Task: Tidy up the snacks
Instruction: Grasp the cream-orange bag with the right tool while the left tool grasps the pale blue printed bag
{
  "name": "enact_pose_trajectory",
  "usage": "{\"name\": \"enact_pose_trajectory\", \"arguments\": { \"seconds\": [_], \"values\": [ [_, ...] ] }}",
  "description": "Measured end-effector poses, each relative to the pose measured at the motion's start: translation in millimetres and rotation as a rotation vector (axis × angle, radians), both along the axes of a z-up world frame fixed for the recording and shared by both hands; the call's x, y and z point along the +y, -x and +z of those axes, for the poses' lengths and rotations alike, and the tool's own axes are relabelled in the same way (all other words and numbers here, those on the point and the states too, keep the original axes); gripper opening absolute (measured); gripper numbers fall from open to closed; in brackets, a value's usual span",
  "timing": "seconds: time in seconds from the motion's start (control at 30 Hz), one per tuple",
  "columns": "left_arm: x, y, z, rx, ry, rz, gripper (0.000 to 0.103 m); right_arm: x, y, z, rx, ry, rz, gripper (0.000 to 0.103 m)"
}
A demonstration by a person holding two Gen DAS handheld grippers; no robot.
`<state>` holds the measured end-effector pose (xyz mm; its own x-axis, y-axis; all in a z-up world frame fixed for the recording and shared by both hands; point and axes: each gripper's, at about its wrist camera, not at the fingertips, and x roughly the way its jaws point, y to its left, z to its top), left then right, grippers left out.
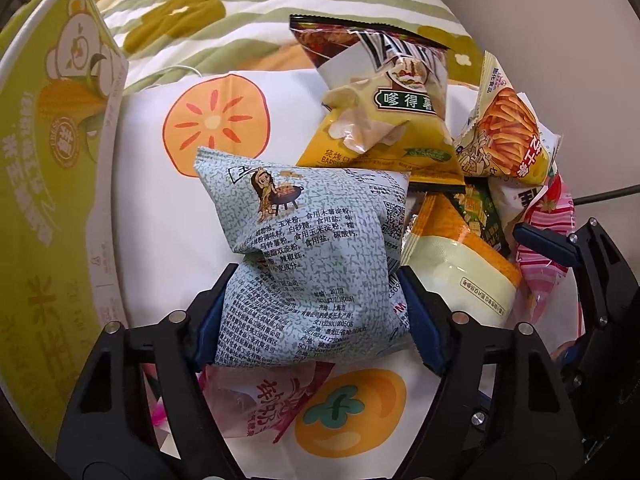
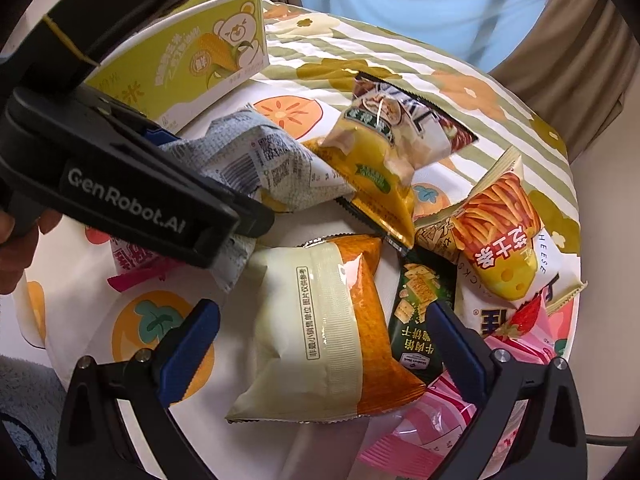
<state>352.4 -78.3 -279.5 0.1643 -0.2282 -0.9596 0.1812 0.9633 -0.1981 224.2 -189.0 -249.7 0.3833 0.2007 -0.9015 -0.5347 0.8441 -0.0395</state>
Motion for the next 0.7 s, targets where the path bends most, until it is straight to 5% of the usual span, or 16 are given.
{"name": "enact_pose_trajectory", "arguments": {
  "seconds": [0.4, 0.7],
  "values": [
    [0, 17, 25, -0.051, 0.000, -0.002, 0.071, 7, 5, -14, -0.006, 0.044, 0.025, 0.085],
    [2, 30, 41, -0.082, 0.000, 0.002, 0.071, 5, 10, -18, -0.019, 0.055, 0.039, 0.063]
  ]
}}
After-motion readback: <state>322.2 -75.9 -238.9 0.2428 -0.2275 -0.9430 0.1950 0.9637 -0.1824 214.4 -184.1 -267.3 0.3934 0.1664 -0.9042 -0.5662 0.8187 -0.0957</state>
